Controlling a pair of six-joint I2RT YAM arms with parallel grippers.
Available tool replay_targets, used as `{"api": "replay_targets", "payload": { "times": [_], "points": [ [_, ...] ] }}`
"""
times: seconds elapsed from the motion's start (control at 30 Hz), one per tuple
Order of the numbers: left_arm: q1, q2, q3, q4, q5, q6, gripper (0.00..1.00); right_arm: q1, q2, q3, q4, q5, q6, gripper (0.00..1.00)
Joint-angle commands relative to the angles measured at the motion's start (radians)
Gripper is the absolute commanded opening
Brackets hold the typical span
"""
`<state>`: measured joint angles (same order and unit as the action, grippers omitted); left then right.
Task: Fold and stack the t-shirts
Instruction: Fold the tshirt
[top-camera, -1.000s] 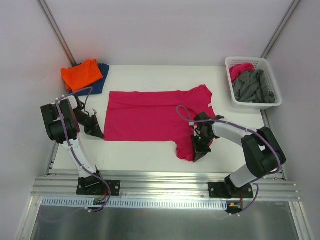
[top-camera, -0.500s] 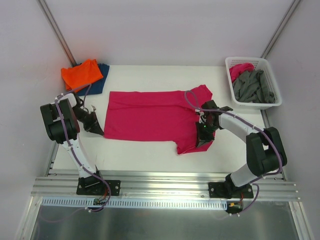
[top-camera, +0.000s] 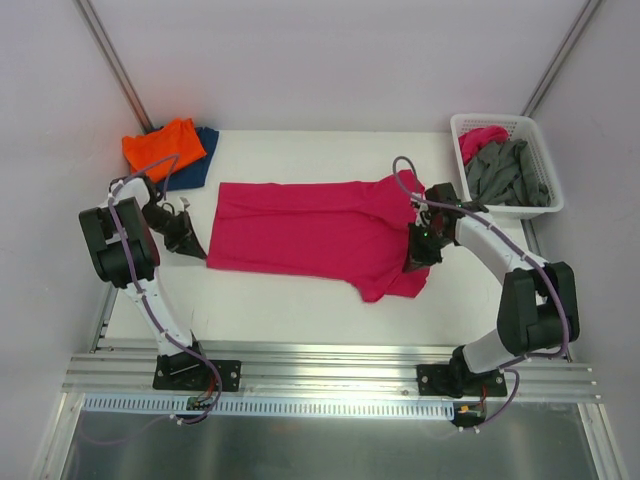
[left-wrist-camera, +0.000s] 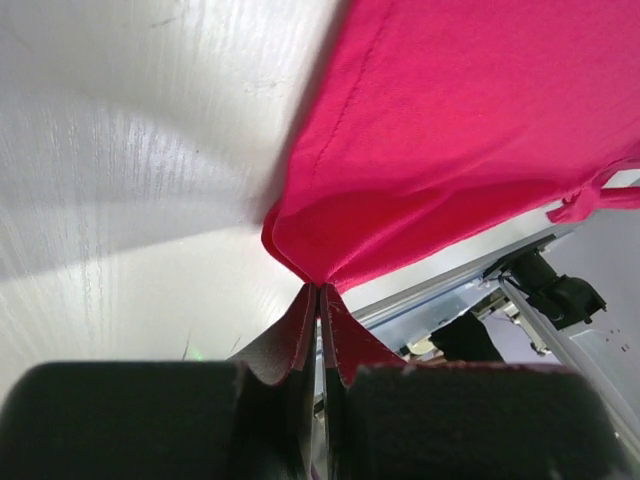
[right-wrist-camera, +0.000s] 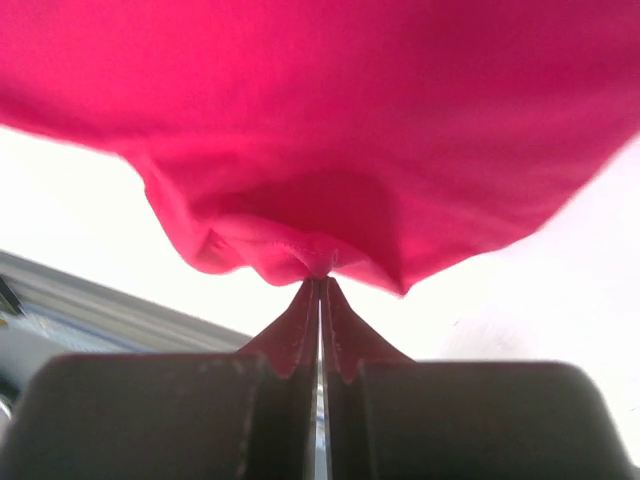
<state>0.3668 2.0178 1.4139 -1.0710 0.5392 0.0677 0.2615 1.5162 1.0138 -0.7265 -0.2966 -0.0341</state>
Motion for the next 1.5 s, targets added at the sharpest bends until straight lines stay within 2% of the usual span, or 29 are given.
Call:
{"api": "replay_targets", "payload": {
  "times": [0.0, 0.2, 0.43, 0.97, 1.27, 1.47],
  "points": [
    [-0.025, -0.036, 0.065, -0.049, 0.019, 0.038, 0.0, -0.053, -0.004, 0.097, -0.007, 0.013, -0.027, 0.0],
    [-0.103, -0.021, 0.141, -0.061, 0.025, 0.058, 0.0, -0.094, -0.004, 0.128, 0.013, 0.007, -0.023, 0.0],
    [-0.17, -0.005, 0.164, -0.063, 0.024, 0.058, 0.0, -0.108, -0.008, 0.129, 0.024, 0.004, -0.02, 0.0],
    [-0.158, 0.016, 0.232, -0.04, -0.038, 0.029, 0.0, -0.108, 0.13, 0.336, 0.025, 0.007, -0.032, 0.0],
    [-0.112, 0.01, 0.23, -0.026, -0.071, 0.017, 0.0, -0.108, 0.153, 0.339, 0.035, 0.022, -0.044, 0.0],
    [-0.106, 0.036, 0.284, -0.021, -0.079, 0.018, 0.0, -0.108, 0.185, 0.371, 0.042, 0.042, -0.059, 0.0]
  ]
}}
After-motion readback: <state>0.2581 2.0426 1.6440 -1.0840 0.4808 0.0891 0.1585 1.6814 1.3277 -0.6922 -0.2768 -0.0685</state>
